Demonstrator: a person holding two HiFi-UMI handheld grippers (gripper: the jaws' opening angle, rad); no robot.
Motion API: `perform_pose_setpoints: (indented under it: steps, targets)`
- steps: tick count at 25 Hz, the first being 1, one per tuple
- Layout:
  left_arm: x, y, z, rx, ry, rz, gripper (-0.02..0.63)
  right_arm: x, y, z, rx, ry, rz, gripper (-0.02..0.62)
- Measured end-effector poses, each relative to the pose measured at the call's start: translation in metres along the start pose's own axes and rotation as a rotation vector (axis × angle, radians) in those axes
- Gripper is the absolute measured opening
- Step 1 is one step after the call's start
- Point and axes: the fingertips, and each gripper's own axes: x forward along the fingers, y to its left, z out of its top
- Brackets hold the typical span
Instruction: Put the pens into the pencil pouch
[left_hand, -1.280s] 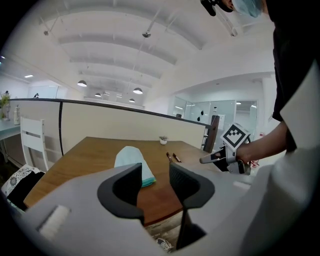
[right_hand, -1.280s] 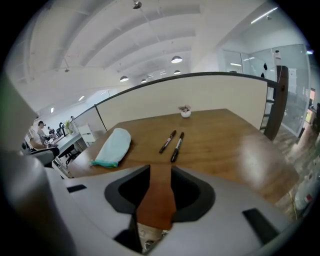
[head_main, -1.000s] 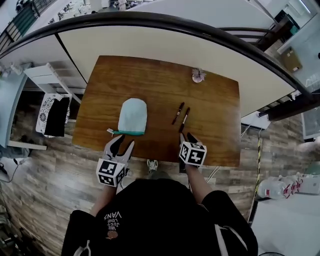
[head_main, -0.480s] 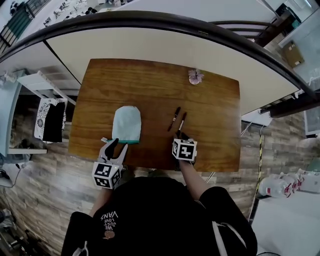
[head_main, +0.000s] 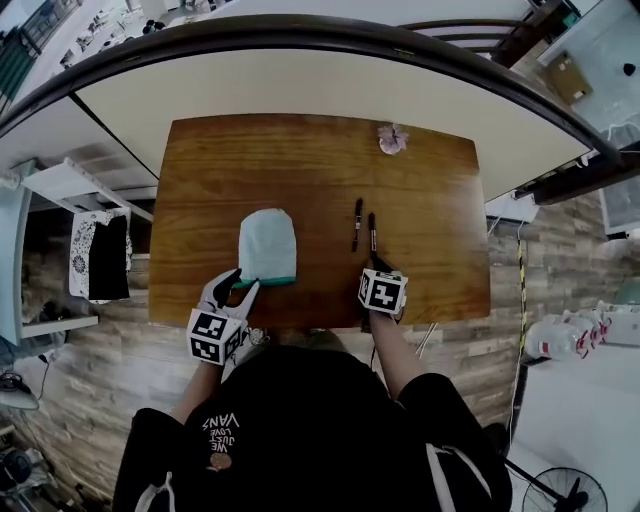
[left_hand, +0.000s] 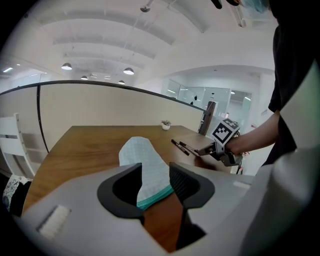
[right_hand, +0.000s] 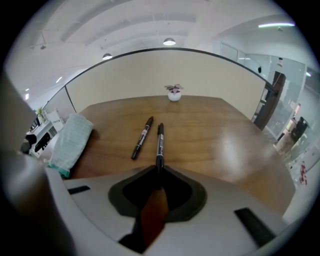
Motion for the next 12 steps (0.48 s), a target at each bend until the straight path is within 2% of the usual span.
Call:
perform_pose_setpoints:
  steps: [5,12]
  targets:
    - [0.010,0.000,-0.012,0.077,0.054,-0.101,0.160,-0.029,0.012,-0.012,0.052,-0.034,-0.015,0.061]
    - [0.029,-0.012,-0.039,0.279,0.185,-0.260,0.181,-0.068,0.059,-0.039,0.074,-0.063,0.032,0.061]
